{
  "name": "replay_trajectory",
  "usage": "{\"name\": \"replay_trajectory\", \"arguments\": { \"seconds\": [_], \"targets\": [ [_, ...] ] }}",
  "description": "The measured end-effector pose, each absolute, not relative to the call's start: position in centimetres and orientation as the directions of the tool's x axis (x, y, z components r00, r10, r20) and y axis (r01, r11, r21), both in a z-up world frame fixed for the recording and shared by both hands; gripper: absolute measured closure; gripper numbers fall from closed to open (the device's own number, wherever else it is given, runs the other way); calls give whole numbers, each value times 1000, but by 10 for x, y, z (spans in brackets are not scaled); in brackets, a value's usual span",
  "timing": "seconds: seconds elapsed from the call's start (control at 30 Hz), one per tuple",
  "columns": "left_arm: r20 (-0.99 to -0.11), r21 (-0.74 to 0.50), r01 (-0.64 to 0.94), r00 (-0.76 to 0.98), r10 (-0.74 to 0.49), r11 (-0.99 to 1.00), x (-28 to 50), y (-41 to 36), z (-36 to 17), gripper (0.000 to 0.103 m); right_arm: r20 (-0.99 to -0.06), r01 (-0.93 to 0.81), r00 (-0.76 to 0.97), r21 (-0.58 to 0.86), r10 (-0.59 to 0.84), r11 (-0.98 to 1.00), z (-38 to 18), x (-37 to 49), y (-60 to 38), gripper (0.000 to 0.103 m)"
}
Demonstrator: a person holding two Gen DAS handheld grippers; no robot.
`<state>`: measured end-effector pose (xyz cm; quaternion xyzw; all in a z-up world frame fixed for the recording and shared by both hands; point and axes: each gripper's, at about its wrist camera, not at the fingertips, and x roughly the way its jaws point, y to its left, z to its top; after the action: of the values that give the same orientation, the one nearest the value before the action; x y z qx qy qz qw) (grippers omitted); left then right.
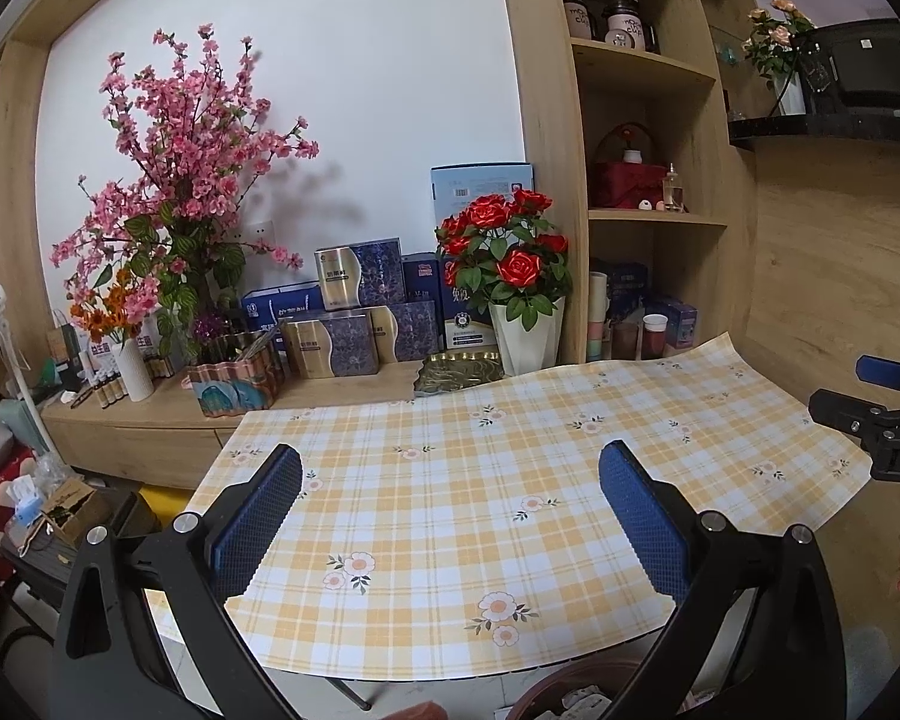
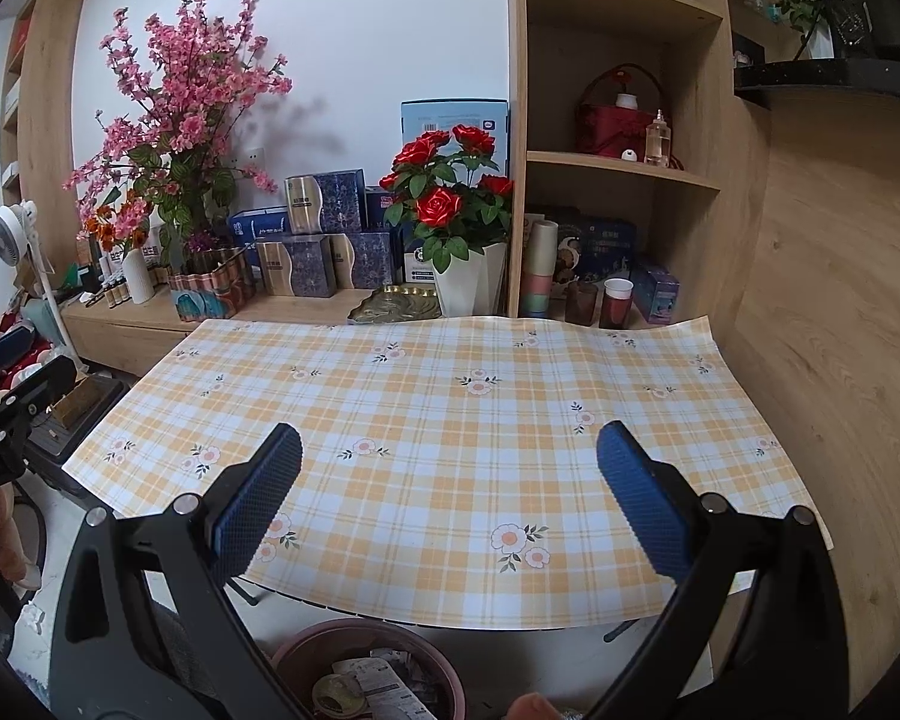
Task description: Collect trash
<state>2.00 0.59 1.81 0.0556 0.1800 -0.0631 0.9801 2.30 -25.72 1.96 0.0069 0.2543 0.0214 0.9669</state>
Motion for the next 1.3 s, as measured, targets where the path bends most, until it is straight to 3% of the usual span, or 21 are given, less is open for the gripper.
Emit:
{"name": "replay_trajectory", "arguments": {
  "seconds": [1.3],
  "targets": [
    [-370,121,86,928,-35,989,19,16,17,6,-505,-65,861,6,59,998,13,28,-242,6]
  ]
}}
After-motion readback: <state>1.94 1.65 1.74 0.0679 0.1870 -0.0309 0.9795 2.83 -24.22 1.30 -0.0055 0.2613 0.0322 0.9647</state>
